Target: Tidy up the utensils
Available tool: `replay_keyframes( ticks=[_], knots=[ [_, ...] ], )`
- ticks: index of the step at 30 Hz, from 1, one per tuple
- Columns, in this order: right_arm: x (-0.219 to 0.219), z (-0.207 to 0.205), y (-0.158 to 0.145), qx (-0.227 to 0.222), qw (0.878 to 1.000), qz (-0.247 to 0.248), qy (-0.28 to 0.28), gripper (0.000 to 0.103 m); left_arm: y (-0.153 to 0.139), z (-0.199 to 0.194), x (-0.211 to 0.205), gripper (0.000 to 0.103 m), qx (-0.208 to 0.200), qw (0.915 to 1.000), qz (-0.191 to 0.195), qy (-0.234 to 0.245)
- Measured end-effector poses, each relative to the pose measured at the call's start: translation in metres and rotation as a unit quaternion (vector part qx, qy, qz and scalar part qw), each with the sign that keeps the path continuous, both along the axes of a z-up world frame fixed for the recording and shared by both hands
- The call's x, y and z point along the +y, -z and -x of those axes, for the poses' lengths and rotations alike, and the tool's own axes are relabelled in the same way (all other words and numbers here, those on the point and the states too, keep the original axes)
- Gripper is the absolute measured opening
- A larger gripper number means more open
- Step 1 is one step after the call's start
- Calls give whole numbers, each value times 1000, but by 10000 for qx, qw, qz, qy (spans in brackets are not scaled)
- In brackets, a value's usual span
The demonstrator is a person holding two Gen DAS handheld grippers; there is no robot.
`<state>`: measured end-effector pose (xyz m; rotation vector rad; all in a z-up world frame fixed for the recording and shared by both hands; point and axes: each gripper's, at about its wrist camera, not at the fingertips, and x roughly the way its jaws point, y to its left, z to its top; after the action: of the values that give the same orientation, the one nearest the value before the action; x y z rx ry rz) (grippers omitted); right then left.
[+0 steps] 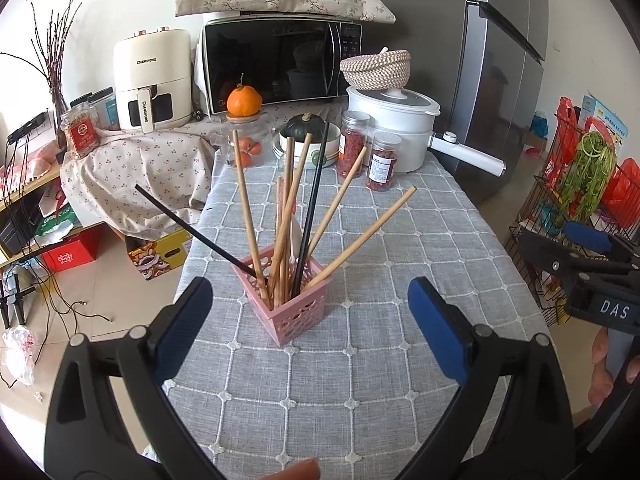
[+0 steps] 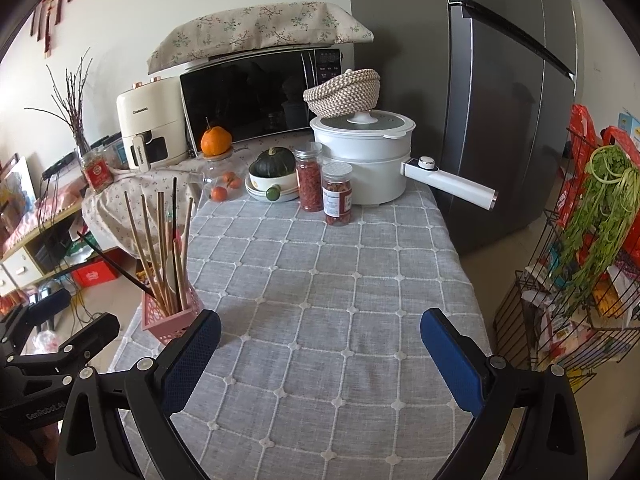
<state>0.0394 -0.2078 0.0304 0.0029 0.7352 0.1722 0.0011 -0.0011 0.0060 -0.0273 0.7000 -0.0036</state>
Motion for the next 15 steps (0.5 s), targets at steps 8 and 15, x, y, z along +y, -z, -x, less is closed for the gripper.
replay_keyframes(
  ticks=[8,15],
  knots=[
    [1,-2,0,44,10000,-28,-22,101,0,0,1,98,3,10000,5,9],
    [0,-3,1,56,10000,-50,-17,101,0,0,0,98,2,10000,6,-3]
  ],
)
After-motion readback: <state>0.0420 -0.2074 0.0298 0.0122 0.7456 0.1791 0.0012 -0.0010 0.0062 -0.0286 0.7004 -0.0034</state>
